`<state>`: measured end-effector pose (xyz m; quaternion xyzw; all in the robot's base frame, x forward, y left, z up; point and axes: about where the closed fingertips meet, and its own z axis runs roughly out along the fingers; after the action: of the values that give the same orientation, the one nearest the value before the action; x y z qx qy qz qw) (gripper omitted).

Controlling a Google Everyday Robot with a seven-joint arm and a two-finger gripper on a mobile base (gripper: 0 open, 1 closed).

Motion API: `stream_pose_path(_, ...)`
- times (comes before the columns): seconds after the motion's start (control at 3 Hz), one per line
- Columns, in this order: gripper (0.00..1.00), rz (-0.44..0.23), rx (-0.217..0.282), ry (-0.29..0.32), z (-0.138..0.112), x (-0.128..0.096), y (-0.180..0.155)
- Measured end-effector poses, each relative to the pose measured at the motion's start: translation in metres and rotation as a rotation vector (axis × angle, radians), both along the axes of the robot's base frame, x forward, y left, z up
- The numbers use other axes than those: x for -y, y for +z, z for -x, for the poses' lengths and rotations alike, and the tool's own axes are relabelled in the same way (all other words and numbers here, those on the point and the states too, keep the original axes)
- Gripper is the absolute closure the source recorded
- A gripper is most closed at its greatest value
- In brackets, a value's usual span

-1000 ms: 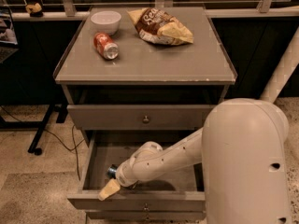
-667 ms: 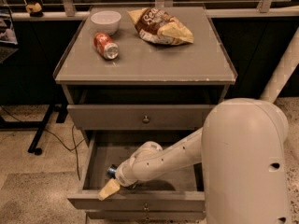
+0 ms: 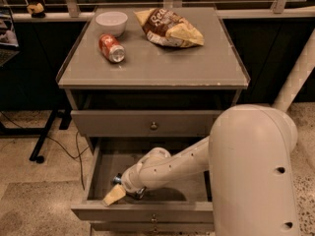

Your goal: Pick redbull can from middle drawer and place on counter

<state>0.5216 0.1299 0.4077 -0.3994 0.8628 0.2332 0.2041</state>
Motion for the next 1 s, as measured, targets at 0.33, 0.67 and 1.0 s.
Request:
stream_pose_path(0.33,0.00,-0.012,-0.007,0.002,-0.0047,-0.0057,-0.0122)
stream_pose_path(0.67,0.00,-0.012,-0.009,0.004,-0.0121,-0.0064,-0.0147)
stream_pose_path(1.0,0.00,-0.012,-0.009,0.004,-0.0121,-0.0065,-0.0146)
